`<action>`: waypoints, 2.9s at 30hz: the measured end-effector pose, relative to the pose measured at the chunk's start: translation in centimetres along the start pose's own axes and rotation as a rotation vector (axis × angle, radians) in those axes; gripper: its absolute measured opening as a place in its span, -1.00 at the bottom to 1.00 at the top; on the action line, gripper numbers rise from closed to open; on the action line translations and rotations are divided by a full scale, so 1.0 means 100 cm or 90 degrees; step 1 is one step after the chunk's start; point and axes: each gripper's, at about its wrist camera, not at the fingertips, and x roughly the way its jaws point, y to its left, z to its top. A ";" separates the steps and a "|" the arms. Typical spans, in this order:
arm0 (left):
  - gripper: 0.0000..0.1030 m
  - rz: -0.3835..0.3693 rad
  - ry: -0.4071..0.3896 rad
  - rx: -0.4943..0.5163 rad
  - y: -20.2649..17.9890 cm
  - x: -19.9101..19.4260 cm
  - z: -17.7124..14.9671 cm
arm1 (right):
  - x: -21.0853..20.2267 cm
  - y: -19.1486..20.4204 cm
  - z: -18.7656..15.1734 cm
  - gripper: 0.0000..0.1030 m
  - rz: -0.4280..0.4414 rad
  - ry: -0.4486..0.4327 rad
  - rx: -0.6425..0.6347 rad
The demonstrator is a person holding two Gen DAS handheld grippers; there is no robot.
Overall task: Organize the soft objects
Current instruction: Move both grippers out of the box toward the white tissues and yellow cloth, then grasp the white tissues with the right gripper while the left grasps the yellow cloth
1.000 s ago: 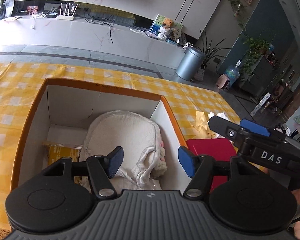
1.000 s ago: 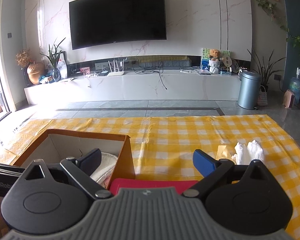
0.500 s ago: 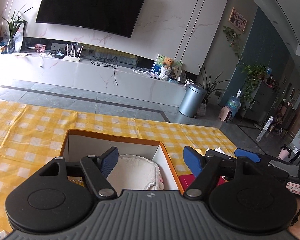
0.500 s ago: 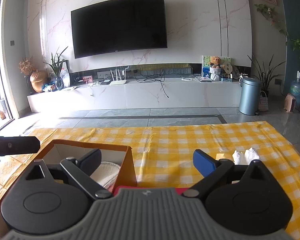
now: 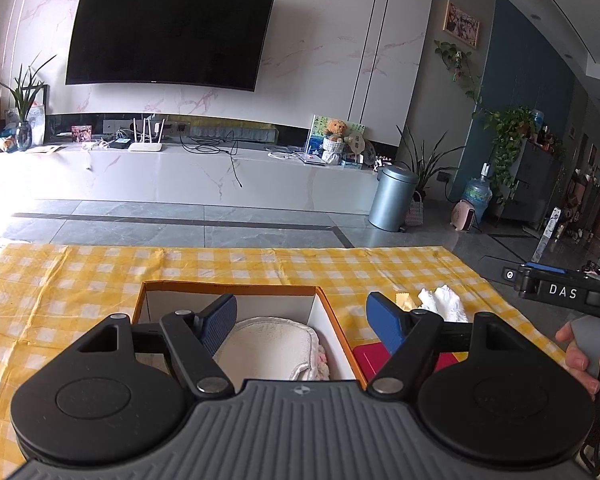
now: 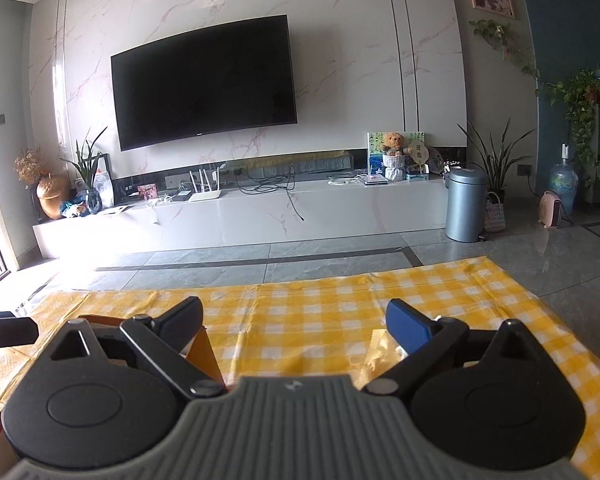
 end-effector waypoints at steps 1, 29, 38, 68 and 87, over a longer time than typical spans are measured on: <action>0.69 0.007 -0.002 -0.001 -0.002 -0.002 -0.001 | -0.002 -0.004 0.002 0.87 -0.006 -0.003 0.000; 0.69 0.022 0.117 0.098 -0.137 0.042 0.020 | -0.008 -0.124 -0.011 0.95 -0.129 0.024 0.065; 0.70 0.020 0.224 0.137 -0.161 0.121 -0.001 | 0.105 -0.168 -0.055 0.95 -0.111 0.135 0.206; 0.69 0.074 0.417 0.170 -0.173 0.258 0.000 | 0.224 -0.160 -0.089 0.92 -0.133 0.277 0.117; 0.70 0.046 0.478 0.364 -0.230 0.309 -0.034 | 0.198 -0.184 -0.076 -0.56 -0.118 0.303 0.197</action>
